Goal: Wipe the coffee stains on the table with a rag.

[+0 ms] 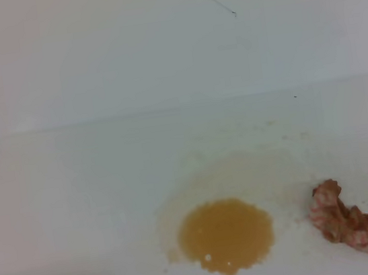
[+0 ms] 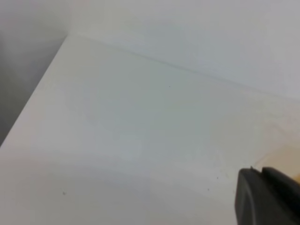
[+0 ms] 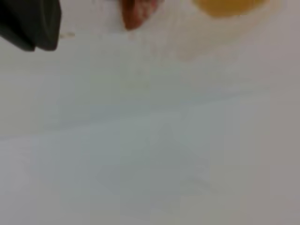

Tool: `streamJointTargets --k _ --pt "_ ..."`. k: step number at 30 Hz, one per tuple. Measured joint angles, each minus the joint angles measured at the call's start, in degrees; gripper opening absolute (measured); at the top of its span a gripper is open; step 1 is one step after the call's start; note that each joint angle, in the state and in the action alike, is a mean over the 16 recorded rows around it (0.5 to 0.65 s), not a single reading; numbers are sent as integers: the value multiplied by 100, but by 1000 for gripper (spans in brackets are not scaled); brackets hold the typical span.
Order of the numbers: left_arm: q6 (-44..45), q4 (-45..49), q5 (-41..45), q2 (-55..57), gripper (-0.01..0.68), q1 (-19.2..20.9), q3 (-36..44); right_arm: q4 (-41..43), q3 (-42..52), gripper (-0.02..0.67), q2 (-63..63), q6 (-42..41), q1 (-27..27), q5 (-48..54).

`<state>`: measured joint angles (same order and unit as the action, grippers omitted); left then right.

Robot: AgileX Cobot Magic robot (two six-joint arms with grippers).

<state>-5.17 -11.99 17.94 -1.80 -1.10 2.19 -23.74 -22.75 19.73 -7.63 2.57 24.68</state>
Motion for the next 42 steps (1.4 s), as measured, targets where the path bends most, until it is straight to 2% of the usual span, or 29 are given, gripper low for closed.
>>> streamJointTargets --k 8,16,28,36,42 --pt "-2 0 -12 0 0 0 0 245 -26 -2 488 -744 0 860" --pt "-3 0 -18 0 0 0 15 468 -351 -2 1666 -734 -2 1559" --pt "1 0 12 0 0 0 -15 384 -1488 -2 3738 -733 -124 2006" --pt "0 0 6 0 0 0 0 520 -2027 -1 4706 -337 -873 1746" --pt "-4 0 6 0 0 0 15 1300 -2377 -1 5331 402 -1836 1524"
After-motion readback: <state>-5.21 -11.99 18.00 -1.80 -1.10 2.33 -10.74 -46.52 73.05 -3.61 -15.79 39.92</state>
